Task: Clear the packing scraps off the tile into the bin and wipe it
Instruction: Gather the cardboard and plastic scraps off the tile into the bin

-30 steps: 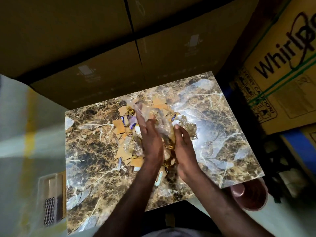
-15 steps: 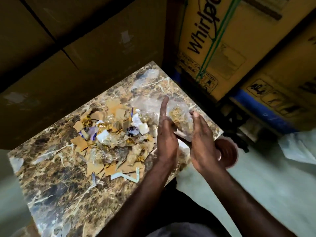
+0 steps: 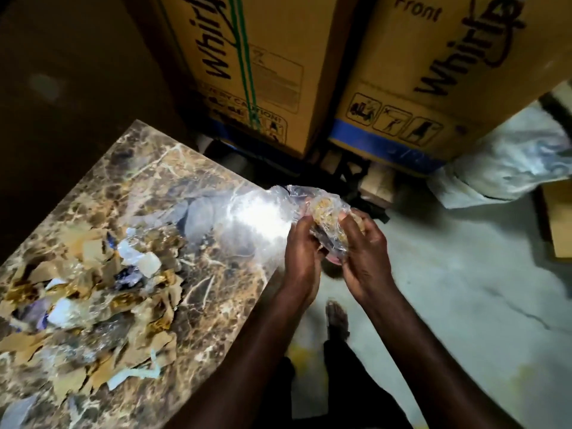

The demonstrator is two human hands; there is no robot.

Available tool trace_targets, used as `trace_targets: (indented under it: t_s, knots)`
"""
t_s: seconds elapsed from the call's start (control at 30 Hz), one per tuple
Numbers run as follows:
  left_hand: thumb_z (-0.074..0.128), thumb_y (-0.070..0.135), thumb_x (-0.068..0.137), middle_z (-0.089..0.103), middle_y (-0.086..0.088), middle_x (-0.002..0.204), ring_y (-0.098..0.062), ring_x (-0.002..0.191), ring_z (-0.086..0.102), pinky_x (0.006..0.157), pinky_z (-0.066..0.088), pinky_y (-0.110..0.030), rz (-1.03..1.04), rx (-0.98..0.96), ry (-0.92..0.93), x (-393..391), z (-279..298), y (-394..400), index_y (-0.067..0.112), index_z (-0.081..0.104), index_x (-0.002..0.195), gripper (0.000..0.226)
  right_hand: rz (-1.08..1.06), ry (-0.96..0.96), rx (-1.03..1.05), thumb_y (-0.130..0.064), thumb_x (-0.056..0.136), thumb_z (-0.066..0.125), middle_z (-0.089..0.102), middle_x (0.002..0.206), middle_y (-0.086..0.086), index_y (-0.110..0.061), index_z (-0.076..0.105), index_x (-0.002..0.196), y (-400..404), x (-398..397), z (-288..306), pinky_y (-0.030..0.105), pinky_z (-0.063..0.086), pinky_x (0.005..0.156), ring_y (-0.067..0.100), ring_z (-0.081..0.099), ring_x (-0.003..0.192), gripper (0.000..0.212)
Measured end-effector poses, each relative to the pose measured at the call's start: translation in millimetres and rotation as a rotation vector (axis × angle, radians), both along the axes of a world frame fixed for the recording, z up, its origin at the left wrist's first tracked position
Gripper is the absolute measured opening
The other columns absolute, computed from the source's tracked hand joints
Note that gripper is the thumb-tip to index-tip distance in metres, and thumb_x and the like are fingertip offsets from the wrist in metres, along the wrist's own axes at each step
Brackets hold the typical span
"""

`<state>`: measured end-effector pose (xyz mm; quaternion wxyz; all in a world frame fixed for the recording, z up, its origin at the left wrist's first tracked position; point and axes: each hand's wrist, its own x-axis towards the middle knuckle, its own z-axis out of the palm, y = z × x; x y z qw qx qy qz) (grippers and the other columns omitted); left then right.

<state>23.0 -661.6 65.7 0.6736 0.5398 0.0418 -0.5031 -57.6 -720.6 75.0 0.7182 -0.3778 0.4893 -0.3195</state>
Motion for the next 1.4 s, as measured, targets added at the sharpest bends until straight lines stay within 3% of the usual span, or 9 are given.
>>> trace_targets:
  t_s: [0.17, 0.3, 0.5, 0.57, 0.77, 0.87, 0.97, 1.2, 1.4]
  knots:
    - [0.059, 0.074, 0.097, 0.079, -0.002, 0.123, -0.022, 0.115, 0.076, 0.105, 0.058, -0.050, -0.150, 0.192, -0.158, -44, -38, -61, 0.025, 0.071, 0.134, 0.062, 0.171, 0.234, -0.242, -0.031, 0.088, 0.081, 0.074, 0.124, 0.006, -0.026, 0.075, 0.110, -78, -64, -54, 0.056, 0.057, 0.102, 0.031, 0.071, 0.117, 0.023]
    - [0.072, 0.032, 0.103, 0.079, -0.015, 0.120, -0.035, 0.115, 0.075, 0.097, 0.063, -0.046, -0.190, 0.164, -0.104, -66, -103, -104, 0.009, 0.072, 0.130, 0.036, 0.235, 0.302, -0.161, -0.019, 0.096, 0.078, 0.079, 0.113, 0.001, -0.022, 0.075, 0.110, -134, -107, -110, 0.036, 0.059, 0.084, 0.021, 0.077, 0.102, 0.015]
    - [0.077, 0.010, 0.098, 0.077, -0.017, 0.122, -0.034, 0.109, 0.078, 0.080, 0.065, -0.042, -0.157, 0.249, 0.039, -79, -253, -161, 0.010, 0.066, 0.132, 0.036, 0.152, 0.306, 0.077, -0.044, 0.096, 0.079, 0.072, 0.135, -0.004, -0.039, 0.067, 0.135, -192, -130, -243, 0.050, 0.060, 0.099, 0.024, 0.072, 0.121, 0.042]
    - [0.077, 0.009, 0.098, 0.078, -0.014, 0.120, -0.028, 0.104, 0.079, 0.075, 0.064, -0.037, -0.135, 0.300, 0.035, -79, -306, -174, 0.010, 0.067, 0.132, 0.036, 0.066, 0.270, 0.214, -0.042, 0.094, 0.080, 0.068, 0.140, -0.003, -0.044, 0.063, 0.138, -206, -131, -295, 0.044, 0.063, 0.087, 0.024, 0.071, 0.122, 0.047]
    - [0.080, 0.023, 0.097, 0.077, -0.017, 0.120, -0.023, 0.094, 0.077, 0.074, 0.065, -0.037, -0.133, 0.454, 0.017, -73, -475, -201, 0.006, 0.071, 0.128, 0.036, 0.010, 0.262, 0.359, -0.019, 0.106, 0.065, 0.062, 0.145, 0.010, -0.020, 0.053, 0.150, -234, -127, -452, 0.045, 0.056, 0.094, 0.026, 0.063, 0.116, 0.045]
    - [0.083, 0.037, 0.093, 0.080, -0.016, 0.112, -0.027, 0.094, 0.080, 0.082, 0.067, -0.047, -0.160, 0.541, -0.045, -67, -534, -211, 0.011, 0.076, 0.120, 0.038, -0.052, 0.310, 0.370, -0.025, 0.105, 0.068, 0.062, 0.138, -0.002, -0.018, 0.056, 0.149, -238, -116, -513, 0.029, 0.061, 0.076, 0.016, 0.065, 0.115, 0.047]
    - [0.074, 0.044, 0.100, 0.081, -0.013, 0.102, -0.024, 0.082, 0.080, 0.062, 0.066, -0.037, -0.193, 0.572, -0.073, -61, -567, -224, 0.011, 0.076, 0.116, 0.037, -0.071, 0.297, 0.488, -0.043, 0.103, 0.067, 0.065, 0.139, 0.009, -0.019, 0.057, 0.147, -241, -106, -562, 0.032, 0.064, 0.073, 0.026, 0.069, 0.116, 0.051]
    - [0.059, 0.068, 0.100, 0.078, -0.018, 0.095, -0.034, 0.076, 0.075, 0.081, 0.067, -0.054, -0.276, 0.712, -0.038, -48, -609, -225, 0.009, 0.074, 0.108, 0.062, -0.002, 0.410, 0.450, -0.043, 0.094, 0.074, 0.058, 0.143, 0.001, -0.029, 0.052, 0.150, -240, -116, -616, 0.044, 0.062, 0.091, 0.026, 0.062, 0.124, 0.062]
    - [0.066, 0.045, 0.104, 0.069, -0.015, 0.084, -0.027, 0.069, 0.066, 0.078, 0.063, -0.048, -0.267, 0.706, -0.032, -56, -584, -192, 0.014, 0.070, 0.086, 0.036, -0.017, 0.497, 0.511, -0.038, 0.105, 0.065, 0.070, 0.091, 0.012, -0.011, 0.066, 0.109, -222, -134, -591, 0.042, 0.065, 0.083, 0.018, 0.071, 0.068, 0.026]
